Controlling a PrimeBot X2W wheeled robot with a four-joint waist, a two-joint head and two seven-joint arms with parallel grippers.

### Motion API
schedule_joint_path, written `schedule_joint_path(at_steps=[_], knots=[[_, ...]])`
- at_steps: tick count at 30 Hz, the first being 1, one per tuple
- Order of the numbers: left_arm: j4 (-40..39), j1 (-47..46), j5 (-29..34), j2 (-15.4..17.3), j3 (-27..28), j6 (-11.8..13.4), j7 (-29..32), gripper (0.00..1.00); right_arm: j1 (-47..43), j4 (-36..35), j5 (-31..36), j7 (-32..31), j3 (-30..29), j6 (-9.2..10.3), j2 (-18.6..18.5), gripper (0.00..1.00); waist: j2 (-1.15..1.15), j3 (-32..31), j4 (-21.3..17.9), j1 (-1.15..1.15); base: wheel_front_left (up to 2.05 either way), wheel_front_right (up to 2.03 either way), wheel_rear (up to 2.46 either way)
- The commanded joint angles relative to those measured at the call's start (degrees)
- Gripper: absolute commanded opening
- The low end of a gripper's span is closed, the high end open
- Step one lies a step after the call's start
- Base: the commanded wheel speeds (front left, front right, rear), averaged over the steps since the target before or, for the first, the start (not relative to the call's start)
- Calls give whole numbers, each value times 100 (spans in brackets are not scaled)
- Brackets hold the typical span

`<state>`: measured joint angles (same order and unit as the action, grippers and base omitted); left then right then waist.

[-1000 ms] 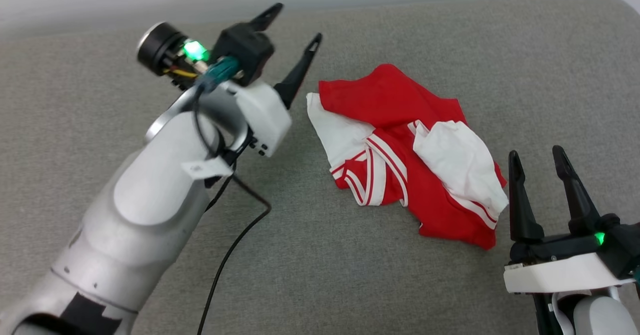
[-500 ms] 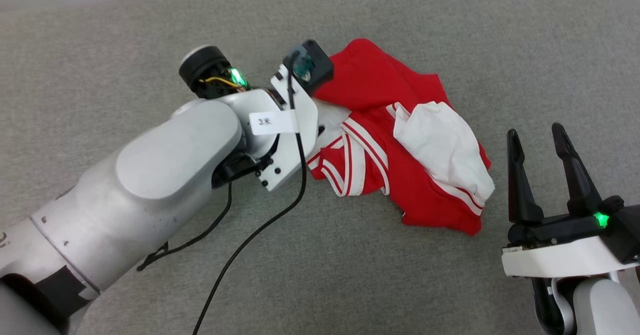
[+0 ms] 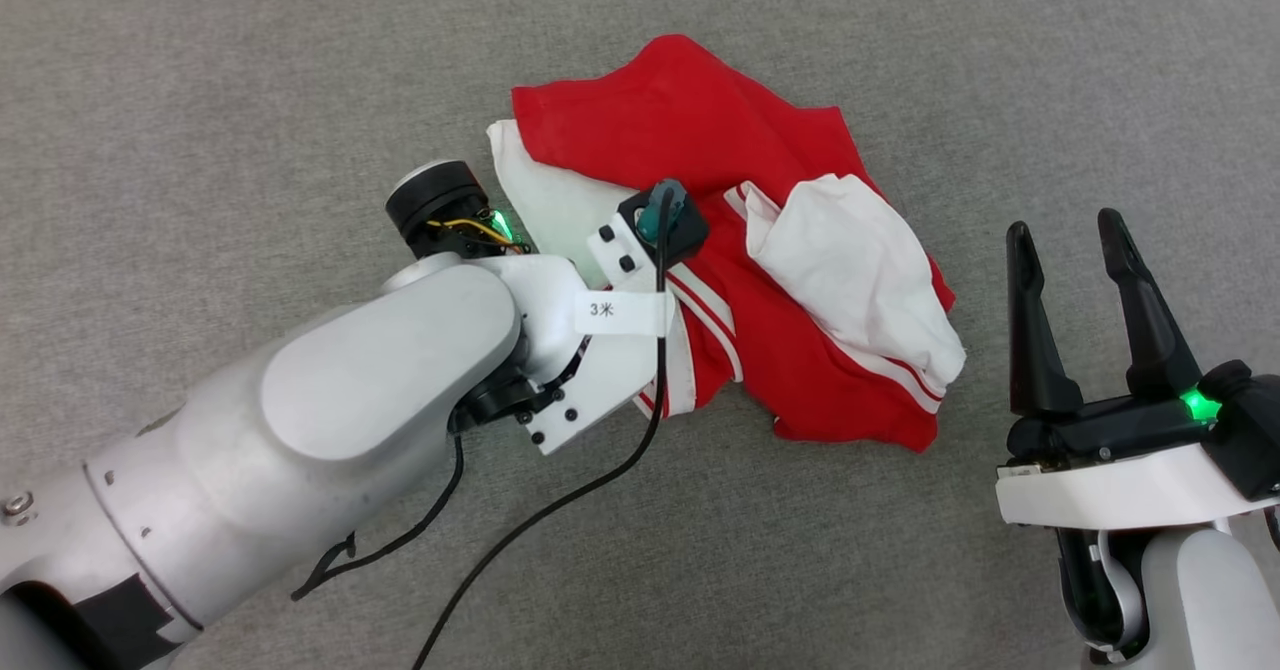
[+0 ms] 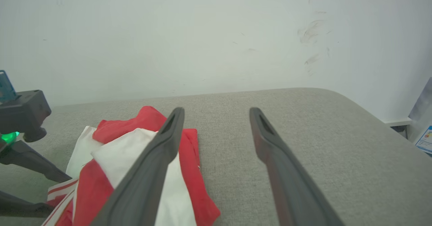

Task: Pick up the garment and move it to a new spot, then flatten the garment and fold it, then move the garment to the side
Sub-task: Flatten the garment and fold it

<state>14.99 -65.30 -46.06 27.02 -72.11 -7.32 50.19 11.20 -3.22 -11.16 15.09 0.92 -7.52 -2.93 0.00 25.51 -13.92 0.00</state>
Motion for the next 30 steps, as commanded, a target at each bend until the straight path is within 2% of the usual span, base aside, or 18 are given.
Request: schedule_joint_path(at_steps=[1,3,4,5,6,9,15,24,30], knots=[[101,541,3,157,-247,-18,207,100,86,-1,-17,12,7,6,10,100,0,47,-43,0,0,0,0],[118,649,-30,228,-264,-22,237,100,92,-4,-30,12,-12,6,10,100,0,68,-47,0,0,0,0],[106,665,-17,257,-269,-22,235,96,88,-4,-32,12,-21,6,10,100,0,75,-42,0,0,0,0],[105,665,-5,276,-272,-21,191,40,80,-4,-28,12,-32,6,10,100,0,81,-31,0,0,0,0],[116,659,-43,294,-272,-21,127,0,79,2,-16,12,-34,6,10,100,0,80,-15,0,0,0,0],[163,479,-147,269,-240,-8,-256,0,104,12,42,12,-40,6,9,100,0,48,69,0,0,0,0],[75,85,-255,247,-132,2,-1531,0,-37,28,140,12,-97,6,9,100,0,-190,298,0,0,0,0],[39,290,-343,771,-4,21,-2963,0,-299,51,319,12,-186,5,10,100,0,-721,817,0,0,0,0],[-215,642,-408,1197,202,344,-3447,0,-436,84,388,12,-212,6,10,100,0,-948,1123,0,0,0,0]])
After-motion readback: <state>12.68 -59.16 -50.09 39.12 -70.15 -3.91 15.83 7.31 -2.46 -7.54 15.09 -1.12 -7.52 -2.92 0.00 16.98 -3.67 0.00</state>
